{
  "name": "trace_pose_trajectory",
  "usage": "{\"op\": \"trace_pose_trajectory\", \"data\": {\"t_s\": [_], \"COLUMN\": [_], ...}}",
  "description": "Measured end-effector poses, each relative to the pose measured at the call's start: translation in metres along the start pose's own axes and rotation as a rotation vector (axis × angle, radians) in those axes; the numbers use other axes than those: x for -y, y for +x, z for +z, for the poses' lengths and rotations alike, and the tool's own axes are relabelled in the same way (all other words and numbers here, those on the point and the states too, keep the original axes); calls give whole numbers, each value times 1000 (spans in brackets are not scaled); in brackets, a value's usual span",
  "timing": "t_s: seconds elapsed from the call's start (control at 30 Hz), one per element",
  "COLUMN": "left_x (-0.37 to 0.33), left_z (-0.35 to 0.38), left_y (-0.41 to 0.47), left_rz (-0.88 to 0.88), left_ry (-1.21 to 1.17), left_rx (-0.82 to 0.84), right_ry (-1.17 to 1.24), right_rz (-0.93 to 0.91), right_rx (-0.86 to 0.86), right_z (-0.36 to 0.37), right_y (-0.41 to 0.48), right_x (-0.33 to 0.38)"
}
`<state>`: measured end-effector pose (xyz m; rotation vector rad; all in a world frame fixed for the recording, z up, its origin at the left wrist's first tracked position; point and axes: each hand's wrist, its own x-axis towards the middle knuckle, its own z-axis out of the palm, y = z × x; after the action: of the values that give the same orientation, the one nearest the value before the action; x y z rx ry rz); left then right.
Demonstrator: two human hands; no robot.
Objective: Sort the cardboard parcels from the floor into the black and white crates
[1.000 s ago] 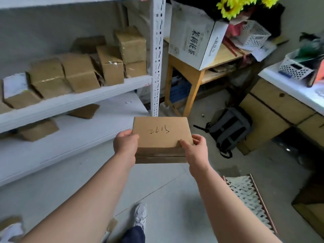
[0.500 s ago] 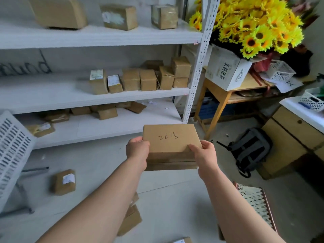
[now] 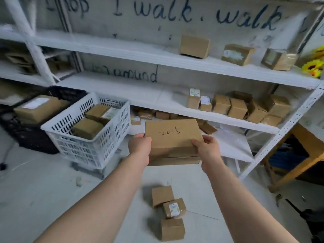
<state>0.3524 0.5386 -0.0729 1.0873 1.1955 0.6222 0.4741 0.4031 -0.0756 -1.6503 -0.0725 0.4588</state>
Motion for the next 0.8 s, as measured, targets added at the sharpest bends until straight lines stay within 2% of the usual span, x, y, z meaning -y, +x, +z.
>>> {"op": "trace_pose_trajectory", "data": {"t_s": [0.23, 0.4, 0.6, 0.8], "left_x": [-52, -83, -112, -138], "left_z": [-200, -312, -389, -419], "left_y": [79, 139, 211, 306], "left_rz": [-2, 24, 16, 34], "left_ry": [-57, -60, -87, -94], "left_rx": [-136, -178, -210, -265], "right_ry": [7, -27, -21, -28], "right_rz": [27, 56, 76, 133], "right_rx": [235, 339, 417, 455], "right_z": [207, 332, 449, 550], "right_y": [-61, -90, -85, -47], "right_x": [1, 1, 0, 3]}}
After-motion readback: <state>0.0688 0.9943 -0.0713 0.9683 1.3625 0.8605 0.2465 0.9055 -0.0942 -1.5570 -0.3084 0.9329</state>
